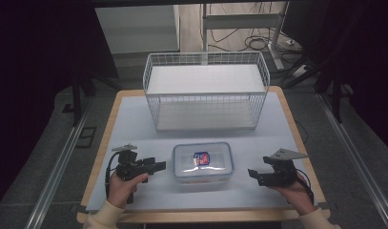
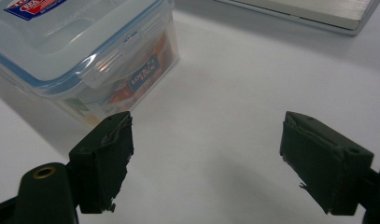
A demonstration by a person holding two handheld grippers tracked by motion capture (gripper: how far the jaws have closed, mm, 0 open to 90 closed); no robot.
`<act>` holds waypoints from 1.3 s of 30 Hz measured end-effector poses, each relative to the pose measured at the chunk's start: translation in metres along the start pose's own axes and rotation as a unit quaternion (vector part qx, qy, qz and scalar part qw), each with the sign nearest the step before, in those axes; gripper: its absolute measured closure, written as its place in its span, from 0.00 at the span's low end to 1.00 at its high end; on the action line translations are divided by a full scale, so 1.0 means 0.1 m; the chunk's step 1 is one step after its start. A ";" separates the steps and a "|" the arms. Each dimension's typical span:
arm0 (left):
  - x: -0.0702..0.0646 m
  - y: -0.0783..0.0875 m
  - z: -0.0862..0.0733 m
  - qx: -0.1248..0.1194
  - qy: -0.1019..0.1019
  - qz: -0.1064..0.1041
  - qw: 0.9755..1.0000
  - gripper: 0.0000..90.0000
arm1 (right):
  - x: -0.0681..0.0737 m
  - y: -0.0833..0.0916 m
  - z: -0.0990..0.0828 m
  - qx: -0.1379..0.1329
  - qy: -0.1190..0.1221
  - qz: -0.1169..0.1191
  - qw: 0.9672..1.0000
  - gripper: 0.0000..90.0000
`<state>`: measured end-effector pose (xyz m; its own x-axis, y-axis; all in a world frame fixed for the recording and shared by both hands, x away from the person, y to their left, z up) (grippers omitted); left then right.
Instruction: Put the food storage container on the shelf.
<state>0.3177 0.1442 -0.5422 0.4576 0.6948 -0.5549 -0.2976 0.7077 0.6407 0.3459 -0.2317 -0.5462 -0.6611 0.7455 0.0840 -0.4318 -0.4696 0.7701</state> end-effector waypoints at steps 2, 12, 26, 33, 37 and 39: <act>-0.03 -0.01 0.00 0.001 0.000 -0.005 1.000 0.30 | 0.01 0.01 0.01 -0.004 -0.007 0.007 1.000 0.19; -0.12 -0.06 -0.01 0.006 0.005 -0.032 0.999 0.26 | 0.03 0.01 0.01 -0.002 -0.005 0.010 1.000 0.20; -0.15 -0.29 0.03 0.018 0.029 -0.064 0.997 0.24 | 0.03 -0.05 -0.02 0.013 0.005 -0.001 1.000 0.20; -0.14 -0.48 0.05 0.038 0.049 -0.101 0.993 0.24 | 0.04 -0.05 -0.02 0.014 0.006 -0.002 1.000 0.20; -0.17 -0.56 0.06 0.046 0.043 -0.090 0.994 0.28 | 0.04 -0.05 -0.01 0.013 0.008 -0.002 1.000 0.20; -0.16 -0.56 0.06 0.045 0.048 -0.091 0.994 0.30 | 0.03 -0.05 -0.01 0.012 0.007 -0.002 1.000 0.20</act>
<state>0.3319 0.0925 -0.5655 0.4144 0.5679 -0.7112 -0.1396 0.8119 0.5669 0.3450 -0.2276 -0.5506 -0.6681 0.7407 0.0712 -0.4196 -0.4540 0.7860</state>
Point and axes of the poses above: each handheld gripper's, and its own axes: y roughly backward along the jaws, z roughly out of its top, x roughly to its left, the point moved 8 cm from there along -y, roughly forward along the jaws, and after that the axes turned 12 degrees about x, right-handed, at the moved point
